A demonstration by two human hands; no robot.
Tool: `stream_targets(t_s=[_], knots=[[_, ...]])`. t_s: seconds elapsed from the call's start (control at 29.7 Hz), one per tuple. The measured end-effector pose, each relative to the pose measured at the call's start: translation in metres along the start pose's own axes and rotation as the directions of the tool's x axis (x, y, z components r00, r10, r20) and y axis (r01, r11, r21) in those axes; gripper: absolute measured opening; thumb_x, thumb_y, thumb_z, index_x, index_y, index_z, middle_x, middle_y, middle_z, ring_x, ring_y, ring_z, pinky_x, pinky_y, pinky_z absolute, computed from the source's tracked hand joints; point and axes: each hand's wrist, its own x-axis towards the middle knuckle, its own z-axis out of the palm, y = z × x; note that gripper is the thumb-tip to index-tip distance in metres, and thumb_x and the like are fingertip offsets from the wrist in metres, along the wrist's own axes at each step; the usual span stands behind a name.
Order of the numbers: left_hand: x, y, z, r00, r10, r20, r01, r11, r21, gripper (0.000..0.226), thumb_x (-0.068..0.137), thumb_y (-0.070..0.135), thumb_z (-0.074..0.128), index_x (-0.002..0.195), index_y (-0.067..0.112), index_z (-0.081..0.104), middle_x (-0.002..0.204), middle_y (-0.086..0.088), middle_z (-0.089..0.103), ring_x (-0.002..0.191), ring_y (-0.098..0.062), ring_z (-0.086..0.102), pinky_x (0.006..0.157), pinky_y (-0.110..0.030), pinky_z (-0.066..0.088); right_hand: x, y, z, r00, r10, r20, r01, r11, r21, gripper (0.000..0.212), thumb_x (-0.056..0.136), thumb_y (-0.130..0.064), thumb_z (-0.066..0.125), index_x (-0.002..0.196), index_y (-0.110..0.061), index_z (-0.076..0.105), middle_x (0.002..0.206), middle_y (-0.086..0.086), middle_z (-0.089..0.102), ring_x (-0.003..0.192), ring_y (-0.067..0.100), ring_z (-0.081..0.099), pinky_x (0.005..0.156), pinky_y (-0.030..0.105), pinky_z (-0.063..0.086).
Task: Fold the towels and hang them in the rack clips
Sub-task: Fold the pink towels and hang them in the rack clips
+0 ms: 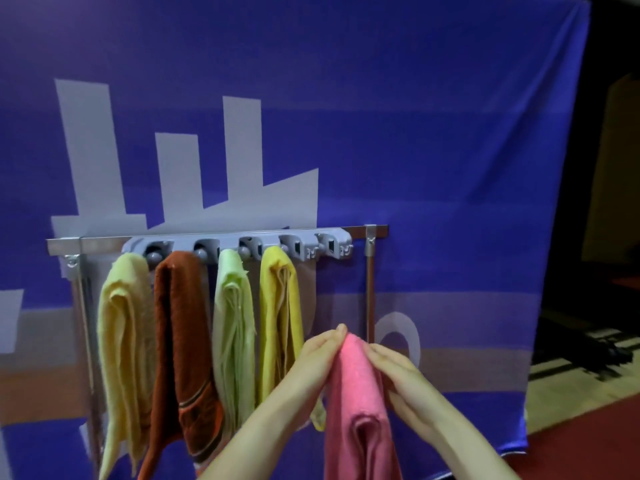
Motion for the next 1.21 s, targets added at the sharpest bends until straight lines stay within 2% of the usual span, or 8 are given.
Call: stream_targets(t_s=[0.24,0.4,0.61,0.74,0.84,1.01,1.14,1.21], knots=[[0.102,0.024,-0.011,0.990,0.023,-0.137,-0.022,1.000,0.008,0.037,0.094,0.027,0.040,0.094,-0.001,0.063,0.092,-0.017,0.067,0.084,-0.023,0.059,0.082,-0.032,0.049,0.101,-0.033,-0.022,0.988,-0.129,-0.085,0.130,0.991,0.005,0.025,0.091,-0.013,0.047,0.108,-0.005,0.063,0.102,0.007,0.071,0.094,0.013,0.065,0.091,0.025,0.049],[0.144,0.032,-0.025,0.938,0.184,-0.294,-0.169,0.983,0.077,0.032,0.096,0.023,0.037,0.075,0.015,0.060,0.078,-0.003,0.062,0.077,-0.016,0.058,0.072,-0.023,0.046,0.163,-0.047,-0.019,0.985,-0.136,-0.111,0.133,0.991,-0.036,0.024,0.092,-0.019,0.048,0.104,-0.004,0.063,0.107,0.013,0.066,0.103,0.023,0.060,0.101,0.035,0.043],[0.192,0.042,-0.036,0.802,0.296,-0.518,-0.248,0.955,0.163,0.035,0.097,0.021,0.034,0.087,-0.001,0.059,0.090,-0.018,0.060,0.093,-0.024,0.054,0.085,-0.032,0.041,0.221,-0.066,-0.007,0.976,-0.141,-0.168,0.139,0.990,-0.024,0.019,0.090,-0.022,0.051,0.093,-0.008,0.064,0.085,0.004,0.067,0.080,0.014,0.062,0.081,0.025,0.048],[0.216,0.042,-0.049,0.730,0.308,-0.610,-0.256,0.951,0.175,0.038,0.096,0.015,0.033,0.063,0.005,0.048,0.070,-0.008,0.050,0.086,-0.020,0.045,0.065,-0.024,0.028,0.250,-0.062,0.007,0.975,-0.064,-0.211,0.056,0.997,-0.045,0.023,0.093,-0.027,0.046,0.098,-0.009,0.059,0.091,0.009,0.063,0.080,0.017,0.059,0.073,0.024,0.047],[0.213,0.042,-0.043,0.722,0.352,-0.596,-0.260,0.936,0.238,0.033,0.097,0.014,0.031,0.077,-0.001,0.053,0.086,-0.015,0.052,0.087,-0.017,0.042,0.065,-0.022,0.025,0.254,-0.064,0.004,0.958,-0.097,-0.271,0.055,0.986,-0.159,0.035,0.095,-0.027,0.041,0.119,-0.004,0.051,0.102,0.012,0.061,0.092,0.021,0.054,0.067,0.025,0.045],[0.204,0.032,-0.044,0.764,0.246,-0.597,-0.108,0.960,0.257,0.044,0.098,0.026,0.025,0.117,-0.006,0.049,0.129,-0.024,0.050,0.122,-0.029,0.044,0.101,-0.030,0.024,0.253,-0.043,-0.006,0.958,-0.062,-0.279,0.012,0.984,-0.178,0.032,0.093,-0.011,0.042,0.062,-0.009,0.050,0.062,0.009,0.046,0.058,0.018,0.042,0.060,0.027,0.039],[0.183,0.035,-0.027,0.800,0.180,-0.572,-0.057,0.973,0.226,0.043,0.097,0.032,0.027,0.127,0.003,0.037,0.136,-0.021,0.041,0.127,-0.031,0.037,0.106,-0.036,0.024,0.233,-0.046,-0.005,0.971,-0.015,-0.238,-0.009,0.995,-0.099,0.032,0.093,-0.032,0.045,0.078,-0.010,0.062,0.050,0.003,0.066,0.051,0.015,0.063,0.048,0.020,0.050],[0.175,0.034,-0.019,0.836,0.132,-0.532,-0.018,0.977,0.214,0.050,0.096,0.035,0.025,0.140,0.011,0.024,0.147,-0.019,0.026,0.136,-0.032,0.025,0.112,-0.039,0.018,0.231,-0.043,-0.009,0.976,-0.057,-0.212,0.051,0.998,-0.035,0.036,0.092,-0.039,0.045,0.105,-0.010,0.062,0.079,0.004,0.075,0.072,0.012,0.070,0.062,0.020,0.055]])
